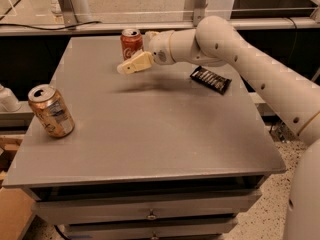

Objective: Knock coke can over

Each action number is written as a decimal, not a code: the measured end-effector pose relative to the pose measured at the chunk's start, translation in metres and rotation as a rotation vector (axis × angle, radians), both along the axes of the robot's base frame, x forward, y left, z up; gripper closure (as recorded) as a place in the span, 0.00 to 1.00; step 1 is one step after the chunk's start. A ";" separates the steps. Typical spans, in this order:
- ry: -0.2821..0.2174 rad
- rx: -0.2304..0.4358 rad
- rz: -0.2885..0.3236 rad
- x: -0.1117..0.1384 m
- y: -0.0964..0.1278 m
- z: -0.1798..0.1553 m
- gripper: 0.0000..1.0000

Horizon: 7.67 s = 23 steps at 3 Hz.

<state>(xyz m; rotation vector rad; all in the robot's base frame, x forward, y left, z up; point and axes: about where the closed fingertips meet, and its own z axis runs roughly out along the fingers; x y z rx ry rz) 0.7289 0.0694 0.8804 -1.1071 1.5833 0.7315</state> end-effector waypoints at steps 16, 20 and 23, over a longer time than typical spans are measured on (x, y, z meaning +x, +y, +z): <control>-0.160 -1.005 0.468 -0.073 -0.058 -0.034 0.00; -0.120 -0.901 0.380 -0.077 -0.083 -0.029 0.00; -0.045 -0.431 -0.061 -0.082 -0.190 0.001 0.00</control>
Offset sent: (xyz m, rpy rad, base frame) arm 0.0056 0.0304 -0.0021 0.0980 0.0253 -0.0515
